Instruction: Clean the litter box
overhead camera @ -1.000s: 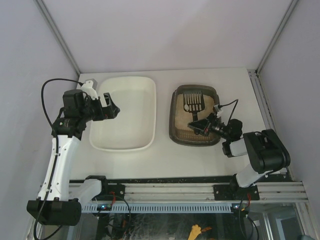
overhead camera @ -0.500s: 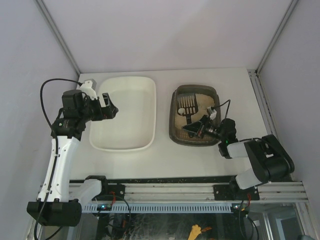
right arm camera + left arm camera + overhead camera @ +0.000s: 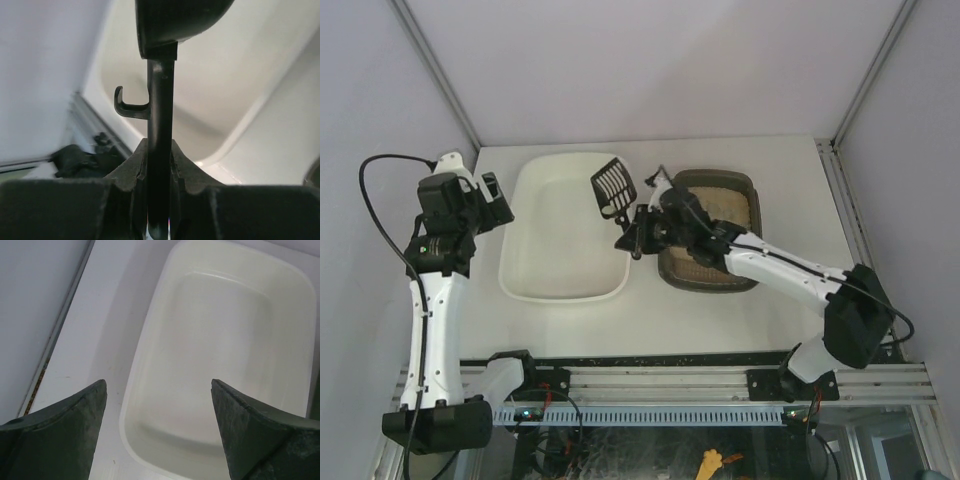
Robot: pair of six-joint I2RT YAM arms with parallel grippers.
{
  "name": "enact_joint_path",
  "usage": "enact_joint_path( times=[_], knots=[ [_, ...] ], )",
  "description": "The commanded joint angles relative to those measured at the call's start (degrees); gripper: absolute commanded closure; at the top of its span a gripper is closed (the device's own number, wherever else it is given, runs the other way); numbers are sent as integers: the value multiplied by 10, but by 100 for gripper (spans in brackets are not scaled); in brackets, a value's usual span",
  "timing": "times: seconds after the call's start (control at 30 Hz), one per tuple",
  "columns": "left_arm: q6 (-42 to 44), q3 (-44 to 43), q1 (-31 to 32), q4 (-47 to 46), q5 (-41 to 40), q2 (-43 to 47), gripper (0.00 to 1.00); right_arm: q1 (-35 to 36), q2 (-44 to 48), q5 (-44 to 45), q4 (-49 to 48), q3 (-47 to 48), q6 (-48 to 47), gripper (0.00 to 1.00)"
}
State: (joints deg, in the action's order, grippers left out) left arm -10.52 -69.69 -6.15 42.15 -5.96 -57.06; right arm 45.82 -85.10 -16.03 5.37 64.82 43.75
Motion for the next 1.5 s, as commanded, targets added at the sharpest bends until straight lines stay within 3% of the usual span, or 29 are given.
enact_joint_path(
  times=[0.0,0.33,0.47,0.7,0.87,1.03,1.1,1.23,1.33,1.47],
  knots=[
    [-10,-62,-9,1,-14,-1,11,75,-75,190,219,90,-96,100],
    [-14,-53,-12,3,17,7,13,230,-276,614,438,342,-185,100],
    [-13,-49,-12,5,48,9,13,244,-319,655,480,398,-191,100],
    [-10,-44,-11,7,69,9,12,244,-295,655,453,388,-200,100],
    [-29,-46,-12,6,81,5,0,225,-262,596,450,370,-190,100],
    [-93,-31,15,-20,222,-24,0,139,-98,467,400,238,-171,100],
    [-113,-32,59,-36,194,-44,0,79,-24,401,379,171,-162,100],
    [-196,-61,182,-44,22,-95,0,-57,108,226,343,41,-153,100],
    [-285,-87,223,-57,55,-159,0,-159,153,110,337,-31,-163,100],
    [-411,-118,259,-89,95,-258,0,-260,137,-33,333,-81,-170,100]
  ],
)
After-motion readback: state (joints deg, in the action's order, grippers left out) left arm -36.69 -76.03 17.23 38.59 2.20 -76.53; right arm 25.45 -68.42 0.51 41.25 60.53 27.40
